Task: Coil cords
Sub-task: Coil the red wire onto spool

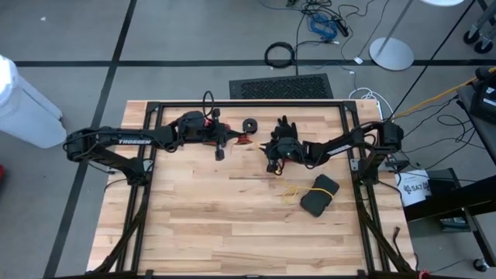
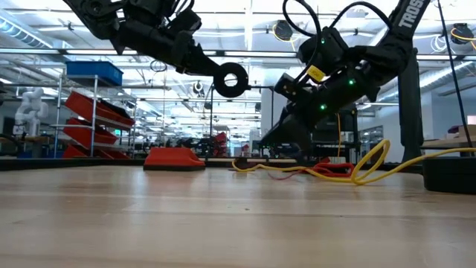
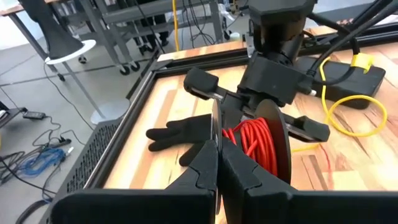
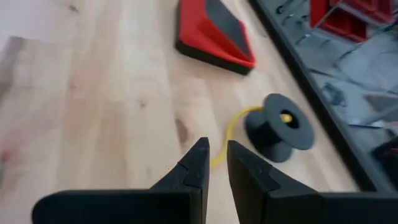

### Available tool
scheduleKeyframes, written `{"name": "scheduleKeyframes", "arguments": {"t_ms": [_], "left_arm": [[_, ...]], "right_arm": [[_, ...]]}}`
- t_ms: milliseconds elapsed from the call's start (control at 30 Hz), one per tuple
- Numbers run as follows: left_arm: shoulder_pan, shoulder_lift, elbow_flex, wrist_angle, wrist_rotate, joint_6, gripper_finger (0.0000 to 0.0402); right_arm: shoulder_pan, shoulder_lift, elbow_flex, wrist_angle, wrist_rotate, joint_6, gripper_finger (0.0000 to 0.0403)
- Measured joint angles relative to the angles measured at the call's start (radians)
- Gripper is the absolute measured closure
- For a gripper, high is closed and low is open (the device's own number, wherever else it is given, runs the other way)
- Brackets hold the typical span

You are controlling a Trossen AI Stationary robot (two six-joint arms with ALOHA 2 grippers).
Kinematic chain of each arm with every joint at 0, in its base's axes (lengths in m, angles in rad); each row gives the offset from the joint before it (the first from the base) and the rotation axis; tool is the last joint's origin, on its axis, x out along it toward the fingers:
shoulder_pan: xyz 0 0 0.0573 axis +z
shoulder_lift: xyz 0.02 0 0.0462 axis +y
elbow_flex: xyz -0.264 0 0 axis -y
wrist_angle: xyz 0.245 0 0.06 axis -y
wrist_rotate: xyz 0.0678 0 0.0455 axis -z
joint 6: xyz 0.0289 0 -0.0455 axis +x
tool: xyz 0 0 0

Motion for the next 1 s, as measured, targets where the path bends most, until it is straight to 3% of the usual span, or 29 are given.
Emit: {"name": "scheduleKeyframes", "arguments": {"t_ms": [267,567,733,1000], "left_arm": [[0.000,0.000,0.000,0.001,-0.002,0.000,0.0395],[0.000,0.000,0.000,0.001,-0.003,-0.001,0.0395],[0.000,0.000,0.000,0.002,-0.003,-0.001,0.0395],[-0.001,0.001,0.000,0.015,-0.003,-0.006,0.0395]], "right_arm": [[-0.003,0.000,0.000,-0.010,-0.157,0.106,0.0357],[-0.034,0.000,0.000,-0.023,-0.533,0.281,0.0357],[-0.035,0.005,0.000,-0.025,-0.556,0.302,0.0357],[-0.035,0.104,0.017,0.129,-0.561,0.360,0.0357]]}}
